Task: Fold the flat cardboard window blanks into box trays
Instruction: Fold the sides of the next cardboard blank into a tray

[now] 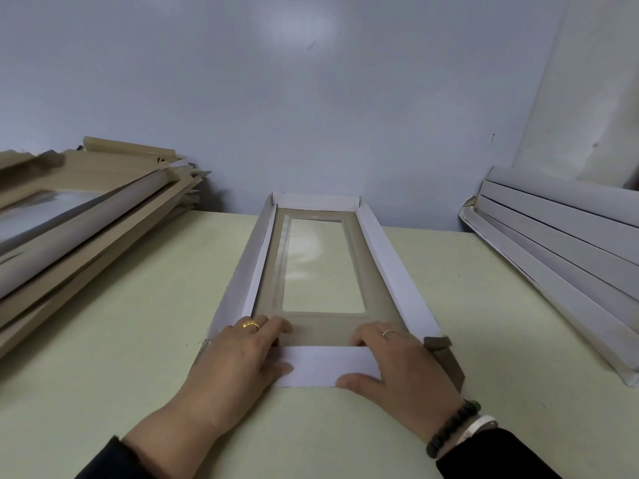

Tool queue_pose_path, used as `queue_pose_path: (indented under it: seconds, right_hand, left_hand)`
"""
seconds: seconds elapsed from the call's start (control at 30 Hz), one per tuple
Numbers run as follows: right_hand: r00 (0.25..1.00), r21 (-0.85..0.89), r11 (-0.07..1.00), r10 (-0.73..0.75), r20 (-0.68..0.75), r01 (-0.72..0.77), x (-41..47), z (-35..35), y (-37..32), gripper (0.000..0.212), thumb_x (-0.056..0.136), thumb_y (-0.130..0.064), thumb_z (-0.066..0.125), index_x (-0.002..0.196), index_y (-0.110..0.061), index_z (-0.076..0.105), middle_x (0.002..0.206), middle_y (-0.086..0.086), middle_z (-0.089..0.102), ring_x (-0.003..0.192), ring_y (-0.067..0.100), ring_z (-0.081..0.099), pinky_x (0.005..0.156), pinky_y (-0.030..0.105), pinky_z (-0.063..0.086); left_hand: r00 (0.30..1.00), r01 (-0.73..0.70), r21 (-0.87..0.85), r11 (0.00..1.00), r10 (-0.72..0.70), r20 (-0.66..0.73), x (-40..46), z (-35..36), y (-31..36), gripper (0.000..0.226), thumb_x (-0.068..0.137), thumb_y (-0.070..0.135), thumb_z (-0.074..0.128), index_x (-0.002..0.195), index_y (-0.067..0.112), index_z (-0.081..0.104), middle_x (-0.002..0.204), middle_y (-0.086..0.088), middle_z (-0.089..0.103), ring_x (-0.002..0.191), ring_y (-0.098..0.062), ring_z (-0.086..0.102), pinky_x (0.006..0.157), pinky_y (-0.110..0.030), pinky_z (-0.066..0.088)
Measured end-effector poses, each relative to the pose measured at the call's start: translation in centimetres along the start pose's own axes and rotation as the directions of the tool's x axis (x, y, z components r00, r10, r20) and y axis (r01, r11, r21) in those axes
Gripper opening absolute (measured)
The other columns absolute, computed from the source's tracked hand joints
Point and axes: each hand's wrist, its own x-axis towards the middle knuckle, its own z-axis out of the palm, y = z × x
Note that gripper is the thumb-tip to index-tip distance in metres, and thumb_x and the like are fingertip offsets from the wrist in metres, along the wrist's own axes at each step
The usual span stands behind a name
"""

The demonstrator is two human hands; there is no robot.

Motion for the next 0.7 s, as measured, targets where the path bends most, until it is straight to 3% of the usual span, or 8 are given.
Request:
queue_pose_path:
  seconds: [0.07,0.13,0.2,0.27,0.4,0.53,0.6,0.7]
  right_hand:
    - [0.997,0.021,1.0,0.007,0.082,-0.008,0.0,0.3,0.3,0.05,0.08,-0.063,0.047,0.119,-0.032,0.05,0.112,-0.019,0.046,0.106,0.001,0.042,0.088,0.015,0.032]
    - [0.994,0.045,0.999,0.011,0.105,-0.015,0.1,0.4,0.2,0.043,0.082,-0.059,0.05,0.114,-0.032,0.054,0.106,-0.019,0.044,0.103,0.001,0.041,0.088,0.014,0.031]
    - [0.994,0.088,0.996,0.023,0.109,-0.032,0.3,0.1,-0.2,0.03,0.081,-0.053,0.056,0.1,-0.03,0.056,0.096,-0.019,0.044,0.095,0.002,0.042,0.083,0.015,0.031]
    - [0.993,0.133,0.99,0.039,0.109,-0.053,0.4,0.0,-0.6,0.023,0.078,-0.048,0.061,0.089,-0.031,0.05,0.089,-0.019,0.044,0.089,0.003,0.042,0.078,0.016,0.032]
    - [1.0,-0.049,0.999,0.013,0.014,-0.013,0.3,-0.9,-1.7,0.037,0.066,-0.047,0.073,0.079,-0.029,0.043,0.078,-0.016,0.046,0.075,0.007,0.046,0.067,0.02,0.038]
    - [0.982,-0.274,0.948,-0.18,-0.051,0.16,0.0,-1.9,-3.0,0.05,0.038,-0.038,0.088,0.066,-0.02,0.05,0.063,-0.007,0.052,0.055,0.015,0.051,0.053,0.022,0.032]
    - [0.982,-0.274,0.943,-0.19,0.027,0.189,-0.3,-2.2,-3.2,0.048,0.034,-0.029,0.086,0.063,-0.021,0.049,0.062,-0.007,0.052,0.051,0.013,0.05,0.046,0.021,0.031]
    - [0.967,-0.152,0.964,-0.194,0.164,0.219,-0.9,-2.5,-3.0,0.042,0.048,-0.035,0.079,0.064,-0.022,0.043,0.067,-0.01,0.047,0.054,0.009,0.047,0.047,0.019,0.026]
  left_hand:
    - [1.0,-0.01,0.034,0.999,0.01,-0.006,0.2,0.0,0.2,0.027,0.093,0.039,0.047,0.119,0.037,0.045,0.103,0.021,0.045,0.102,-0.002,0.045,0.071,-0.013,0.032]
    - [1.0,-0.018,0.071,0.997,0.02,-0.023,0.2,0.0,0.5,0.016,0.093,0.035,0.049,0.108,0.032,0.055,0.098,0.019,0.046,0.099,-0.005,0.048,0.062,-0.012,0.03]
    - [0.999,-0.045,0.111,0.993,0.048,-0.019,0.2,-0.3,0.9,0.004,0.086,0.02,0.061,0.083,0.022,0.062,0.083,0.013,0.053,0.081,-0.01,0.056,0.051,-0.012,0.024]
    - [0.988,-0.102,0.135,0.986,0.116,-0.097,0.0,-0.6,1.0,0.016,0.077,0.013,0.063,0.064,0.02,0.056,0.066,0.009,0.053,0.058,-0.012,0.054,0.049,-0.016,0.024]
    - [0.989,-0.135,-0.062,0.989,0.131,-0.067,-0.1,-1.2,0.8,0.039,0.085,0.037,0.027,0.074,0.017,0.058,0.077,0.009,0.054,0.073,-0.013,0.052,0.07,-0.022,0.033]
    - [0.966,-0.158,-0.242,0.957,0.099,-0.238,-0.6,-3.7,-0.2,0.037,0.087,0.052,0.041,0.075,0.025,0.063,0.078,0.015,0.057,0.081,-0.002,0.05,0.073,-0.012,0.036]
    - [0.947,-0.091,-0.225,0.97,0.014,-0.322,-0.8,-4.5,-1.4,0.013,0.088,0.029,0.059,0.076,0.027,0.063,0.085,0.015,0.059,0.087,0.002,0.049,0.071,-0.007,0.035]
    - [0.984,-0.019,-0.195,0.981,-0.016,-0.178,-1.2,-4.3,-3.7,0.048,0.077,-0.012,0.063,0.068,0.035,0.061,0.086,0.021,0.062,0.092,0.0,0.049,0.074,-0.007,0.035]
